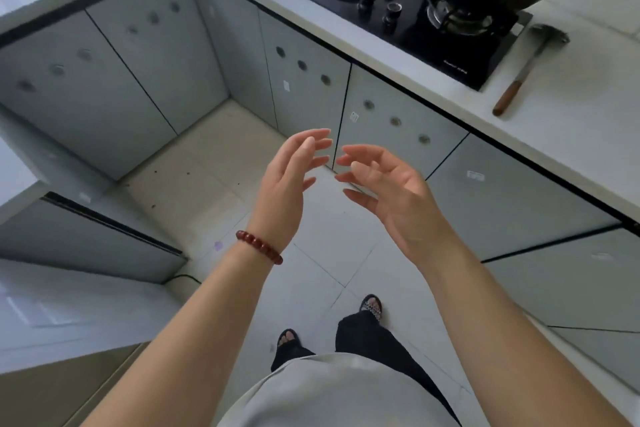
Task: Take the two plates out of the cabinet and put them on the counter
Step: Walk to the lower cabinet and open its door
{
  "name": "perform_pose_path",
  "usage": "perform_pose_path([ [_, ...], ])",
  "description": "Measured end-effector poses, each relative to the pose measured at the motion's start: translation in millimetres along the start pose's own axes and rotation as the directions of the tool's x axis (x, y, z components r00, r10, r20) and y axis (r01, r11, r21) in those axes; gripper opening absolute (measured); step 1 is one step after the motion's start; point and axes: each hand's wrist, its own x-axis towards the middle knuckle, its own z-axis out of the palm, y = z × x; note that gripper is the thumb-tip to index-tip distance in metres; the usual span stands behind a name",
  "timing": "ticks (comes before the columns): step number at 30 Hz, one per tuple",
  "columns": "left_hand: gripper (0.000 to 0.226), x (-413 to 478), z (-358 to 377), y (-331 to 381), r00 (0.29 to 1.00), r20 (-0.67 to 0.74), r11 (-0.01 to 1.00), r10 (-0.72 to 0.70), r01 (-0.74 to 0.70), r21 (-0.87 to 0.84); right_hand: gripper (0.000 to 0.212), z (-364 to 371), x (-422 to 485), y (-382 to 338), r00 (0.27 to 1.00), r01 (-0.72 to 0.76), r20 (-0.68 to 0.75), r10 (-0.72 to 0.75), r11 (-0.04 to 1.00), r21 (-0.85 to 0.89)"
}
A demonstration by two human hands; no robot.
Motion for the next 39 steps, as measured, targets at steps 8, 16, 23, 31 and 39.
perform_pose_path([
  [8, 0.035, 75.1, 56.5, 12.5, 0.995, -0.099, 1.000, 0.015, -0.017, -0.014, 0.023, -76.8, 70.3, -35.0, 0.996, 0.008, 0.085, -0.006, 1.000, -0.026],
  [16, 0.034, 123.5, 99.2, 10.7, 0.980, -0.199, 1.000, 0.006, -0.009, -0.015, 0.024, -128.1, 129.2, -49.1, 0.982, -0.014, 0.190, 0.018, 1.000, -0.022],
  [23, 0.031, 162.7, 89.5, 6.9, 0.969, -0.247, 1.000, -0.012, 0.013, 0.002, 0.022, -128.7, 180.8, -49.2, 0.973, -0.042, 0.228, 0.044, 0.999, -0.016],
  [31, 0.030, 246.0, 23.0, 17.8, 0.948, -0.317, 1.000, 0.012, -0.012, 0.002, 0.020, -76.3, 285.7, -57.8, 0.953, -0.061, 0.297, 0.065, 0.998, -0.022],
  [39, 0.033, 313.6, -83.4, 44.4, 0.892, -0.450, 0.999, 0.039, -0.038, 0.011, 0.023, 20.4, 392.3, -76.5, 0.910, -0.066, 0.409, 0.068, 0.998, -0.019],
])
